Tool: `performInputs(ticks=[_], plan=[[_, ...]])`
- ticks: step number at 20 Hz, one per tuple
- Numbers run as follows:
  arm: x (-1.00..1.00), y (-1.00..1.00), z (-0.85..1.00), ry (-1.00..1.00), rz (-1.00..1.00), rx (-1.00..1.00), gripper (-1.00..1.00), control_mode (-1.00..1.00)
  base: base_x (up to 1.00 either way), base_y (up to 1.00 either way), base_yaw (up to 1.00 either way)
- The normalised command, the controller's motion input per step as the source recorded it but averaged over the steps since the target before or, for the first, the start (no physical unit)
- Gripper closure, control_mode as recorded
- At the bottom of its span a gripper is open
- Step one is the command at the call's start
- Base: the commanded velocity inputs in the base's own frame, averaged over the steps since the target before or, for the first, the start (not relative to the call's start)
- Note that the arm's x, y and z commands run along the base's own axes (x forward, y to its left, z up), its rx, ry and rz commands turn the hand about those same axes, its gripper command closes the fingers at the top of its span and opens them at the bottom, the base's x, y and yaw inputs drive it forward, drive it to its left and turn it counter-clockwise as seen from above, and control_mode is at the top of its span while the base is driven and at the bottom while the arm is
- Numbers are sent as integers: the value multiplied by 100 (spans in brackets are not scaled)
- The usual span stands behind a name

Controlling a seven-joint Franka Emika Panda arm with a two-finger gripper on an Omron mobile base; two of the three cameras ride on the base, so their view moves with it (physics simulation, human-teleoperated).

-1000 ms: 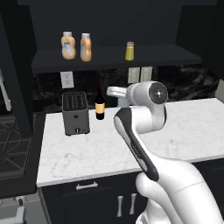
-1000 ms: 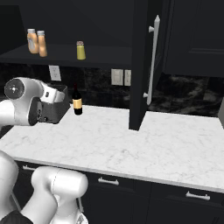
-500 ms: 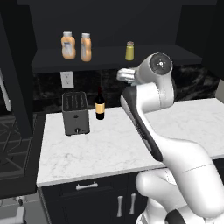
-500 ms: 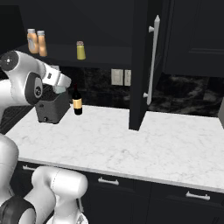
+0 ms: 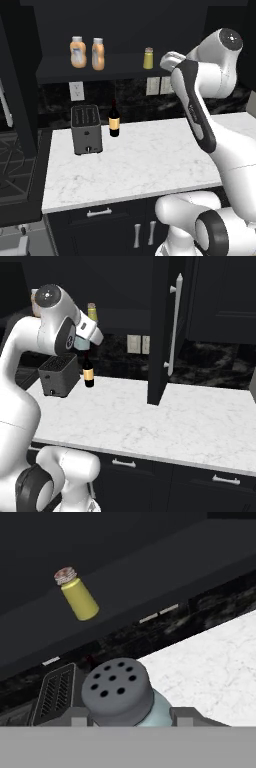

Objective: Put the shaker and condiment bottle from the counter next to their counterparts in the cabinet.

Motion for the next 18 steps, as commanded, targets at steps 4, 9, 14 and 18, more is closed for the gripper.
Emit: performInputs(ticks=[4, 9, 14, 18], plan=[[1, -10, 4, 0, 0, 0, 100, -100, 0, 0, 0], [6, -1, 3, -4, 0, -8, 100, -100, 0, 0, 0], [23, 0, 2, -7, 1, -6, 100, -100, 0, 0, 0], [92, 0, 0, 0, 0, 0, 100, -100, 0, 0, 0]])
